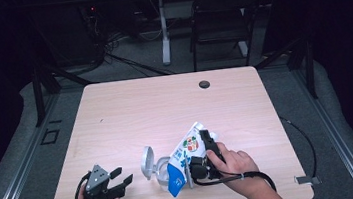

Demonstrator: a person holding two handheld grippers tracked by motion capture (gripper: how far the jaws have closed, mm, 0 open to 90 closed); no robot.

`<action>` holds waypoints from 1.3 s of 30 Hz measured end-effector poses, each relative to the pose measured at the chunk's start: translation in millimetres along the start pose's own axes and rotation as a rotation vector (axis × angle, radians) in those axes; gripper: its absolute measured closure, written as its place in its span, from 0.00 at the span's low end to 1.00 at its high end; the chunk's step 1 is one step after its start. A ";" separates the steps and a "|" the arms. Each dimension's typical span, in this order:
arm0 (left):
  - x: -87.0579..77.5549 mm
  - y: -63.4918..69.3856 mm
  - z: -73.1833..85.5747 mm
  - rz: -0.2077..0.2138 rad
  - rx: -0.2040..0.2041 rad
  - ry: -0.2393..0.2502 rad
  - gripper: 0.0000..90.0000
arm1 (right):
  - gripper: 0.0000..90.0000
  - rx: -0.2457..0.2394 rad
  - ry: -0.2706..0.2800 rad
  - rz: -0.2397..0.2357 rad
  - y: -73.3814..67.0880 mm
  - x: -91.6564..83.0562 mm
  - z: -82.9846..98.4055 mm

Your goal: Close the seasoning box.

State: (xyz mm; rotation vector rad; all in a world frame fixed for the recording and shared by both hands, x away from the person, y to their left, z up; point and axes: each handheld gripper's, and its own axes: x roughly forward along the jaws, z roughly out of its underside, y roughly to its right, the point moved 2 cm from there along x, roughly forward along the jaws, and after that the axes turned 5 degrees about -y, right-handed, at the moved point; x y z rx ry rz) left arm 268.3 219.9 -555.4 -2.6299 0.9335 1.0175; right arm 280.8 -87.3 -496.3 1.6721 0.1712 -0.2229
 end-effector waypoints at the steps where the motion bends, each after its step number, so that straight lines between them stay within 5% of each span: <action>1: 0.5 0.0 0.1 0.000 -0.002 0.009 0.55 | 0.75 -0.002 0.005 0.001 0.2 0.3 0.1; 39: 0.6 -0.9 0.4 0.001 0.001 0.002 0.55 | 0.80 0.002 0.016 0.004 -0.6 -1.9 0.0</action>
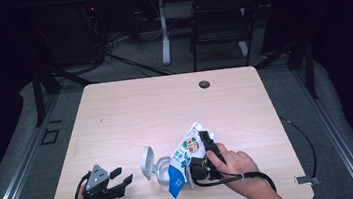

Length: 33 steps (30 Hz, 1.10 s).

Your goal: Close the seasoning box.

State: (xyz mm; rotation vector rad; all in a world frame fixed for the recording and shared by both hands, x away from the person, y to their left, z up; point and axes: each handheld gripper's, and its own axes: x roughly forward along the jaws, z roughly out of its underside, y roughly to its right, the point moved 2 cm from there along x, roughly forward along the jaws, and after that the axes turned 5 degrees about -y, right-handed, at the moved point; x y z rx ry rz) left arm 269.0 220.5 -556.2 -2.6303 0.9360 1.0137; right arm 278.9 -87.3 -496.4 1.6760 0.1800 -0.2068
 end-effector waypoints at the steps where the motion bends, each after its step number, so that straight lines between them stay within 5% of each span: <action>1: 0.0 0.1 0.0 0.000 0.000 0.000 0.55 | 0.80 -0.002 0.002 0.003 0.0 0.0 -0.1; 10: -0.3 0.1 -0.1 0.000 0.000 0.000 0.55 | 0.80 -0.026 -0.001 0.022 2.7 -2.3 -2.5; 33: 0.3 0.2 0.0 -0.003 0.000 0.003 0.55 | 0.80 0.030 0.009 -0.017 -2.2 0.1 1.3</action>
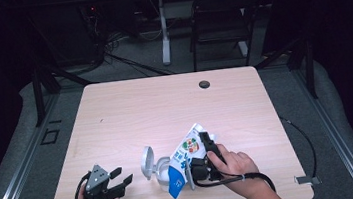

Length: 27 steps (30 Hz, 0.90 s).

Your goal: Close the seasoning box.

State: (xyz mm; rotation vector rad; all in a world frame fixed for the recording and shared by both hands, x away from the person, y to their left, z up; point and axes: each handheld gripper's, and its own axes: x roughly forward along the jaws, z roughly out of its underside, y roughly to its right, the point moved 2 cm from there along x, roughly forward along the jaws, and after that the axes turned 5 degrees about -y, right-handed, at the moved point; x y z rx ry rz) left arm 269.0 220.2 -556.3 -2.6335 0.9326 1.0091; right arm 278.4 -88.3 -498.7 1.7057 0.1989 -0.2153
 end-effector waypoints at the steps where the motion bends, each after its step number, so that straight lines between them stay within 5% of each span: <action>1: 0.0 0.0 0.0 0.000 0.000 0.000 0.55 | 0.80 0.014 -0.001 -0.012 -1.2 0.8 1.1; 27: -0.2 -0.1 0.1 0.002 0.001 -0.003 0.55 | 0.80 0.199 -0.030 -0.125 -13.3 3.6 14.0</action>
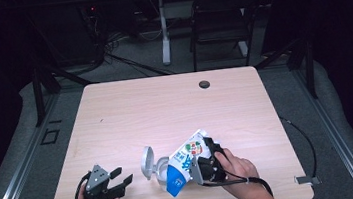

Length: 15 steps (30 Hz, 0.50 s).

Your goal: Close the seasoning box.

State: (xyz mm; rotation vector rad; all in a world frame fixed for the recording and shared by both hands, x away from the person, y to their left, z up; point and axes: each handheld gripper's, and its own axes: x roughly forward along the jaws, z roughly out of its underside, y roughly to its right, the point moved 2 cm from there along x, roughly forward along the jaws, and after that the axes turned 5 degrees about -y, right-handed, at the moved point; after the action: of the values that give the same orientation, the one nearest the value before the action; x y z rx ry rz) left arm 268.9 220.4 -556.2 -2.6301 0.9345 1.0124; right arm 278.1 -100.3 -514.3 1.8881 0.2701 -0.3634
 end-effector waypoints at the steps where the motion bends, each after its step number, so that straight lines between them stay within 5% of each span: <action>1: 0.0 -0.1 0.0 0.000 0.000 0.000 0.55 | 0.80 0.014 0.009 -0.006 -1.0 0.9 0.5; 15: 0.3 -0.4 0.2 0.001 -0.003 -0.001 0.55 | 0.81 0.107 -0.015 -0.081 -3.5 3.4 5.9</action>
State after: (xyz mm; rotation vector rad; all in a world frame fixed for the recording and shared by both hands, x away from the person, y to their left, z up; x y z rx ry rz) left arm 269.2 220.6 -556.5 -2.6314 0.9349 1.0161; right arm 279.3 -104.6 -520.6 1.9823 0.3233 -0.4541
